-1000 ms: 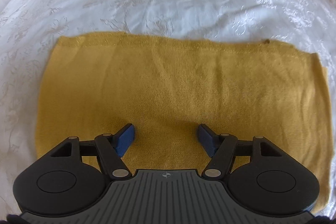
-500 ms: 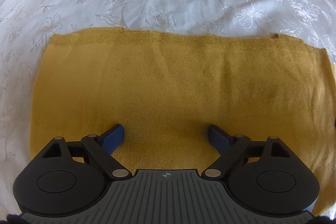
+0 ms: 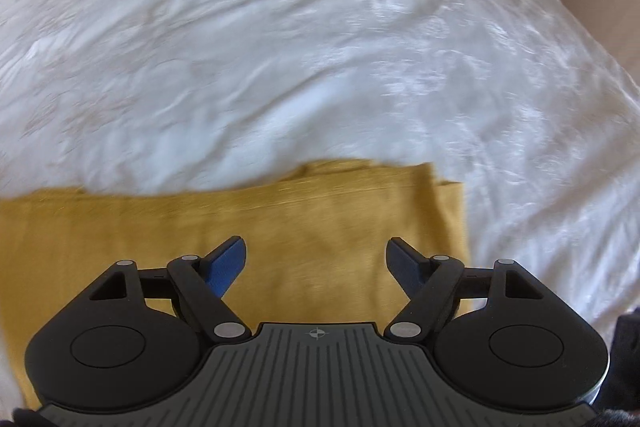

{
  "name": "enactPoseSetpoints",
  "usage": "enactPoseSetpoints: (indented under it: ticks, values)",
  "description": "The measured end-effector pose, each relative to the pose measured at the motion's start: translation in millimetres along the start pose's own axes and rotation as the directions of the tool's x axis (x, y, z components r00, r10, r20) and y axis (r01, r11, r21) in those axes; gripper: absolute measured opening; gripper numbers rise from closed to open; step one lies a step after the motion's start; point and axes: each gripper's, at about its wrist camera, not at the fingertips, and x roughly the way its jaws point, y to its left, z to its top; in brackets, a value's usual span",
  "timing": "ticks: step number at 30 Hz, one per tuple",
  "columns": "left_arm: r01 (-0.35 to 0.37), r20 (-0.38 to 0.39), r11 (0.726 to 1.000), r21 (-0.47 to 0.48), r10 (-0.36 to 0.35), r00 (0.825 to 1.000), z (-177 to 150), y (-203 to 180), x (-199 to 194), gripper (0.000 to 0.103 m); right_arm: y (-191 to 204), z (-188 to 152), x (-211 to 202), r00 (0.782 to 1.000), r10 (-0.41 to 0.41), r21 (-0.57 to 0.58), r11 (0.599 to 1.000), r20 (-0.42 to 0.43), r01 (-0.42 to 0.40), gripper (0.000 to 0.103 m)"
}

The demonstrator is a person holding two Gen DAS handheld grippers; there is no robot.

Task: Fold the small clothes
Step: 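Move the right gripper to the sweater's side edge and close on it, then grasp the side edge with the left gripper while the right gripper holds it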

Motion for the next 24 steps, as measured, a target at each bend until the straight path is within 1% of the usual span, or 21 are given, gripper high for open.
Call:
enactPoseSetpoints:
  ticks: [1, 2, 3, 4, 6, 9, 12, 19, 21, 24]
  values:
    - [0.01, -0.005, 1.0, 0.017, -0.01, 1.0, 2.1, -10.1, 3.1, 0.077, 3.1, -3.1, -2.0, 0.999, -0.038, -0.026, 0.999, 0.008, 0.039, 0.072]
    - [0.018, -0.013, 0.999, 0.039, -0.017, 1.0, 3.2, -21.8, 7.2, 0.077, 6.8, -5.1, -3.2, 0.996, -0.085, -0.059, 0.995, 0.011, 0.085, 0.054]
    - [0.021, -0.021, 0.998, 0.062, -0.02, 1.0, 3.1, -30.7, 9.3, 0.077, 11.7, -7.0, -2.8, 0.992, -0.128, -0.097, 0.987, 0.01, 0.128, 0.034]
    - [0.027, -0.028, 0.996, 0.082, -0.025, 0.999, 3.1, -39.8, 11.8, 0.077, 15.2, -8.3, -3.9, 0.989, -0.146, -0.13, 0.981, 0.014, 0.147, 0.026]
    - [0.041, -0.045, 0.993, 0.108, -0.036, 0.998, 1.4, -53.1, 16.5, 0.077, 25.1, -10.8, -5.2, 0.981, -0.194, -0.208, 0.959, 0.017, 0.193, 0.022]
    - [0.073, -0.07, 0.991, 0.113, -0.066, 0.995, -0.6, -64.5, 18.6, 0.077, 41.2, -14.6, -5.1, 0.969, -0.245, -0.318, 0.917, 0.03, 0.242, 0.02]
    - [0.083, -0.085, 0.99, 0.113, -0.074, 0.994, -4.1, -74.1, 20.9, 0.077, 53.3, -16.6, -2.1, 0.965, -0.259, -0.387, 0.887, 0.035, 0.252, 0.02]
    - [0.062, -0.138, 0.989, 0.131, -0.044, 0.989, -4.1, -95.3, 37.4, 0.077, 65.5, -19.4, 3.5, 0.964, -0.262, -0.479, 0.841, 0.044, 0.251, 0.02]
    - [0.049, -0.144, 0.987, 0.154, -0.026, 0.989, -3.8, -101.4, 40.9, 0.077, 66.9, -18.8, 3.8, 0.964, -0.263, -0.495, 0.832, 0.046, 0.251, 0.02]
    - [0.013, -0.17, 0.98, 0.198, 0.021, 0.985, -3.0, -110.0, 50.9, 0.077, 69.3, -21.1, 4.5, 0.964, -0.261, -0.508, 0.825, 0.046, 0.248, 0.02]
